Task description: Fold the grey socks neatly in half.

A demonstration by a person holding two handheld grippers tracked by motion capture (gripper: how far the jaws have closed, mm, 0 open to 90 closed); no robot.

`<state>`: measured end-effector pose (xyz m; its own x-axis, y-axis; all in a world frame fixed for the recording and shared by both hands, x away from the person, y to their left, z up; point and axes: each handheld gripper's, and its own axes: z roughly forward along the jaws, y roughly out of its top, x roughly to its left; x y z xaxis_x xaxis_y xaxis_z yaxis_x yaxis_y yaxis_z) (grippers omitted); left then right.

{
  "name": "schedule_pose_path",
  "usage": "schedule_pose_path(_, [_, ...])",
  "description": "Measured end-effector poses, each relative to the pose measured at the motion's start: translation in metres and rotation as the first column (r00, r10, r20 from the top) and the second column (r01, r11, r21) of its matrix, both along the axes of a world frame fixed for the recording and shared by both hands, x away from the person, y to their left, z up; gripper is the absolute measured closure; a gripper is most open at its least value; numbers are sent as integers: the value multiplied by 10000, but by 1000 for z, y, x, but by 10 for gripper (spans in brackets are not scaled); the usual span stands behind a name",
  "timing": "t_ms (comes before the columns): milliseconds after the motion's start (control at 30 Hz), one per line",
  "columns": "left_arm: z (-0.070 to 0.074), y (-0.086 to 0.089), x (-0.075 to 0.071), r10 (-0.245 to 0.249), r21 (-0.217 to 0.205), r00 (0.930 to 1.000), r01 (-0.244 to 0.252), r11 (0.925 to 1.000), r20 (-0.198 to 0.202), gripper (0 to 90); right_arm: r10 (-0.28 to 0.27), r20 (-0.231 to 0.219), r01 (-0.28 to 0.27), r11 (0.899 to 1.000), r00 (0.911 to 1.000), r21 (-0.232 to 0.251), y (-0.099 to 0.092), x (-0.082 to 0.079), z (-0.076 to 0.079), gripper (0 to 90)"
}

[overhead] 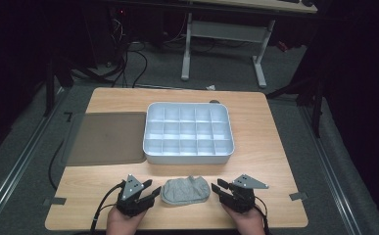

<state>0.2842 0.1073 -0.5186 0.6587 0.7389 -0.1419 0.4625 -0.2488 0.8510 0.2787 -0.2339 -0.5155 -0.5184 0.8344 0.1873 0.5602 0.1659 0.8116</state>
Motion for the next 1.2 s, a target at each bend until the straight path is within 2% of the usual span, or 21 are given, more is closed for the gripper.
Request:
schedule_pose_path(100, [2,-8,-4,-218,-21,9997,218,9998,140,633,117,-139,-117,9999,9998,-8,4,1,-1,670])
schedule_pose_path(133, [4,-15,-6,-451,76,9988,449,9990,208,659,188,-207,-189,9998,9996,-23,9,0,-2,671])
schedule_pose_path(200, [3,-20,-7,-524,128,9983,521,9986,256,695,226,-258,-227,9997,9994,-13,11,0,-3,669])
schedule_pose_path(333, [-3,-33,-9,-963,566,9953,956,9938,97,733,155,-425,-160,9998,9990,-128,21,1,-4,638])
schedule_pose_path(367, [-3,-33,-9,-963,566,9953,956,9938,97,736,155,-425,-160,9998,9990,-128,21,1,-4,638])
schedule_pose_path(433, [-4,-37,-11,-1127,862,9936,1114,9900,108,740,52,-666,-67,9997,9978,-223,23,3,-7,603])
schedule_pose_path(533, [-6,-37,-11,-1152,1010,9933,1144,9883,17,741,104,-862,-144,9989,9962,-449,26,4,-10,571])
schedule_pose_path(633, [-9,-37,-12,-1233,1311,9923,1231,9837,-70,741,63,-891,-128,9973,9960,-728,29,3,-12,551])
schedule_pose_path(700, [-10,-36,-13,-1179,1396,9930,1178,9832,-79,743,26,-837,-104,9956,9965,-936,30,4,-12,538])
schedule_pose_path(867, [-11,-34,-13,-1130,1499,9934,1146,9820,-190,744,28,-1000,-119,9958,9950,-908,30,5,-15,540])
schedule_pose_path(1033, [-13,-34,-15,-1108,1651,9934,1142,9796,-295,745,120,-968,-219,9946,9952,-1013,32,5,-15,556])
schedule_pose_path(1200, [-13,-33,-18,-1098,1684,9936,1125,9793,-255,742,304,-962,-400,9942,9949,-994,33,6,-15,606])
